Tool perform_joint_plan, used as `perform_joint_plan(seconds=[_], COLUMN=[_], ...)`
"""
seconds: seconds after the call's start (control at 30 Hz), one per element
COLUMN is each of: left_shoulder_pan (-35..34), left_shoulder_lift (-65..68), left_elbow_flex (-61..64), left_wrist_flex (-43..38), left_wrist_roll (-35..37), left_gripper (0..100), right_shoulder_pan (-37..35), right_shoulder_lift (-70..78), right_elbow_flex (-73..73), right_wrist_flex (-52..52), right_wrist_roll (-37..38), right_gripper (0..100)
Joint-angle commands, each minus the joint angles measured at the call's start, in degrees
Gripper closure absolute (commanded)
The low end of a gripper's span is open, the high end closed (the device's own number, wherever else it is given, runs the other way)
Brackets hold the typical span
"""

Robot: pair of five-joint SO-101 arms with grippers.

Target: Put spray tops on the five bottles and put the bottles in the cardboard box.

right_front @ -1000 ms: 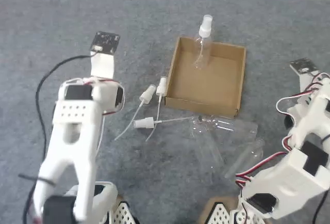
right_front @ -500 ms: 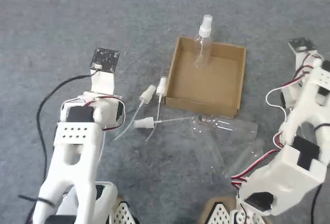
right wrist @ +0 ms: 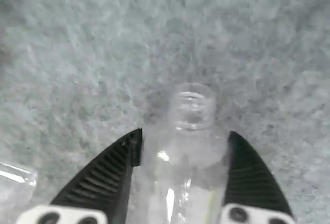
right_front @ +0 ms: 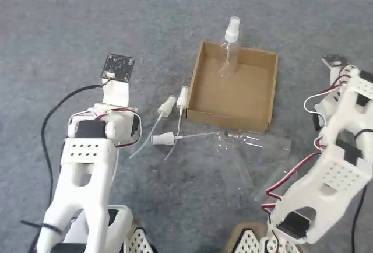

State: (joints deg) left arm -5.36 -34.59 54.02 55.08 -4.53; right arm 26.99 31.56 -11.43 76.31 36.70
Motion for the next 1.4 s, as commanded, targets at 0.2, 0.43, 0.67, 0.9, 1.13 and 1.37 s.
perform_joint_plan(seconds=[0.2, 0.43, 0.67, 0.9, 1.13, 1.37], left_shoulder_pan=[0.1, -0.3, -0.4, -0.4, -0.4, 0.2], left_shoulder_lift=[-2.4, -2.5, -2.6, -11.1, -26.8, -28.2], left_elbow_flex=[-0.4, -1.3, -6.3, -12.4, -21.1, -39.5], left_wrist_flex=[-1.8, -1.7, 1.3, 6.6, 14.0, 17.9], left_wrist_roll=[0.8, 0.8, 1.6, 2.5, 2.7, 7.4], left_gripper=[99, 99, 99, 99, 99, 99], right_shoulder_pan=[1.7, -2.3, -11.7, -30.7, -50.6, -66.0], right_shoulder_lift=[-6.1, -21.8, -38.7, -56.3, -73.4, -78.7], right_elbow_flex=[-3.6, -3.3, -1.9, 12.7, 34.2, 47.4], right_wrist_flex=[0.6, 7.8, 12.2, 7.6, -6.4, -15.8], right_wrist_roll=[-0.4, -2.2, -8.1, -14.2, -19.3, -24.3], right_gripper=[98.7, 99.3, 99.3, 99.3, 99.3, 99.3])
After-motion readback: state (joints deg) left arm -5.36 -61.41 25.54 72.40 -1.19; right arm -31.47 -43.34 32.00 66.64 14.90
